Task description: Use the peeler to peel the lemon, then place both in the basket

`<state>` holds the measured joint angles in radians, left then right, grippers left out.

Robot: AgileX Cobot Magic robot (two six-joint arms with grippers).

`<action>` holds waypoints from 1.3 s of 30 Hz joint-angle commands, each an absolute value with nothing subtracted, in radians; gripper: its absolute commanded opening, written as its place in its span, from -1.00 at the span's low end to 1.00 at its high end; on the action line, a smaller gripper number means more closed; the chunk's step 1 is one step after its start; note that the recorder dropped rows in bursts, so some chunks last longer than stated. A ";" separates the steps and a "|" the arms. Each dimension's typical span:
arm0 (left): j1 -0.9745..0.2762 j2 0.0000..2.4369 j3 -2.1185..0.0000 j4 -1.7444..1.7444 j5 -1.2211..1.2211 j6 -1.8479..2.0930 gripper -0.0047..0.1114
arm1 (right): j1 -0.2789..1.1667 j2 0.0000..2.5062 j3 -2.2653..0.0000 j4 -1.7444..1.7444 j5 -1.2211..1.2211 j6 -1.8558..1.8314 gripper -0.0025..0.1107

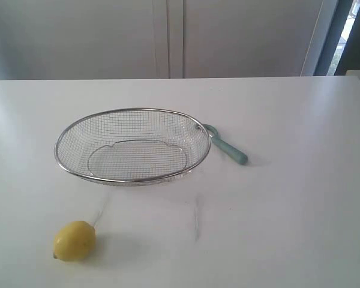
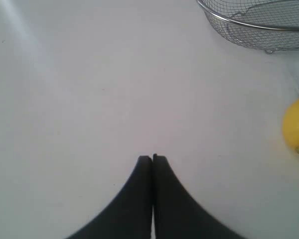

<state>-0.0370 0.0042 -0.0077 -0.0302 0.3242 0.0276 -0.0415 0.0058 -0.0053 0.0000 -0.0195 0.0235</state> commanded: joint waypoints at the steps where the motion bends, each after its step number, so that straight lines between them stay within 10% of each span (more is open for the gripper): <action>1: -0.037 0.000 0.000 -0.037 0.333 0.027 -0.92 | -0.051 0.000 0.000 0.000 -0.121 0.023 -0.96; 31: -0.037 0.000 0.000 -0.037 0.333 0.027 -0.92 | -0.051 0.000 0.000 0.000 -0.281 0.049 -0.96; 39: -0.037 0.000 0.000 -0.037 0.333 0.027 -0.92 | -0.051 0.005 -0.171 0.000 0.047 0.049 -0.96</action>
